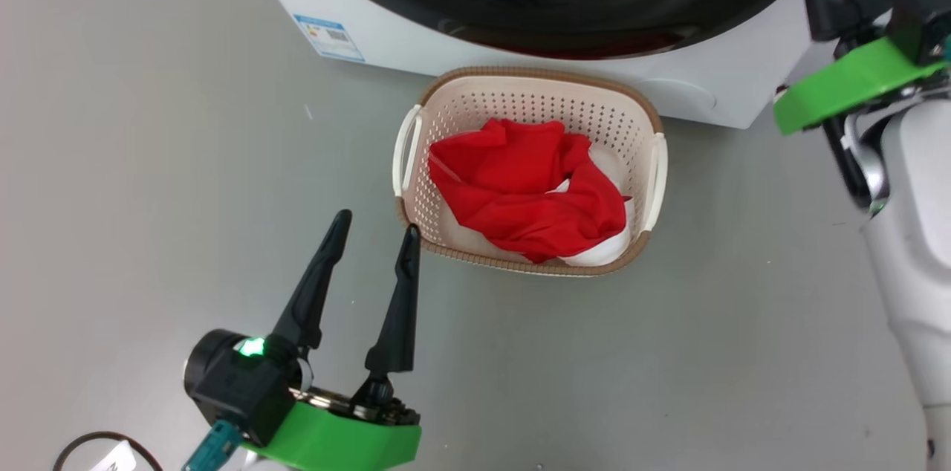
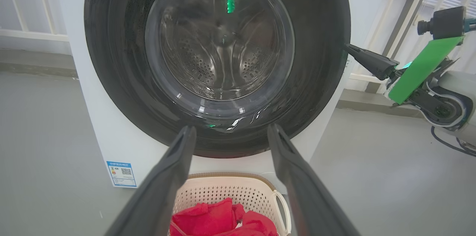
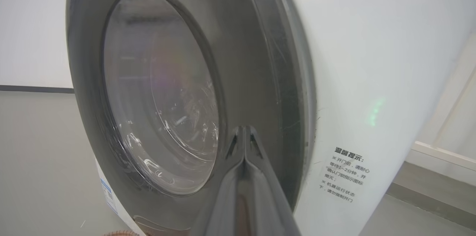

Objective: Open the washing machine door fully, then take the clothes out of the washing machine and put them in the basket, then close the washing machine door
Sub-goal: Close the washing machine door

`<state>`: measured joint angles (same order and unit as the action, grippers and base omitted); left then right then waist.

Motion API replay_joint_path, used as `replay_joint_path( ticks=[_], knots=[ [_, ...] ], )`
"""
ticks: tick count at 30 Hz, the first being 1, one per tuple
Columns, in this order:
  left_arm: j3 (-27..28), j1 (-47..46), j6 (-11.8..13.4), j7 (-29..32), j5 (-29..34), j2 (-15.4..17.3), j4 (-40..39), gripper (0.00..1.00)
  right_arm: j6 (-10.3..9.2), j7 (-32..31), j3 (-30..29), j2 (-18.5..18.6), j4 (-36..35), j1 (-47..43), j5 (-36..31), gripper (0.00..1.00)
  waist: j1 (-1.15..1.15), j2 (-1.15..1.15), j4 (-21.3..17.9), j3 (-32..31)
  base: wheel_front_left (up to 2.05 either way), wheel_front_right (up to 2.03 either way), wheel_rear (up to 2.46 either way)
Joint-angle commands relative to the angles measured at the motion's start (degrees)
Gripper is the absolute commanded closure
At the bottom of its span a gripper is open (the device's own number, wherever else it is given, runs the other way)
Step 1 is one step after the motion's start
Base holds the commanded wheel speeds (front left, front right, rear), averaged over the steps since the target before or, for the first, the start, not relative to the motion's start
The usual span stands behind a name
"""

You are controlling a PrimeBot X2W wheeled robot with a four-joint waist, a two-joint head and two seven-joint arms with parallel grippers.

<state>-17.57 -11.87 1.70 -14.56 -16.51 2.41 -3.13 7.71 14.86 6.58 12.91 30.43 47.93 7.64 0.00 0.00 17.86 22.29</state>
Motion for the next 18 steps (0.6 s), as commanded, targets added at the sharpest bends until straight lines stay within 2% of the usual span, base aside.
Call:
replay_joint_path(
  ticks=[1, 11, 18],
  knots=[
    [2.25, 0.32, 0.50, -0.44, -0.63, 0.47, -1.47, 0.00, -0.22, 0.14, 1.01, -1.16, -2.27, -1.92, 0.76, 0.00, 0.00, 0.00, -1.13, -1.27, 0.00, 0.00, 0.00],
    [3.47, 1.80, -0.40, -0.44, -0.55, 0.47, -1.23, 0.00, -0.22, 0.14, -0.24, -2.89, -8.34, -12.13, 0.99, 0.00, 0.00, 0.00, -4.33, -5.43, 0.00, 0.00, 0.00],
    [4.24, 3.24, -0.76, -0.44, -0.03, 0.47, -0.46, 0.00, -0.22, 0.14, -3.17, -4.48, -12.90, -20.26, 0.33, 0.00, 0.00, 0.00, -6.73, -8.64, 0.00, 0.00, 0.00]
  ],
)
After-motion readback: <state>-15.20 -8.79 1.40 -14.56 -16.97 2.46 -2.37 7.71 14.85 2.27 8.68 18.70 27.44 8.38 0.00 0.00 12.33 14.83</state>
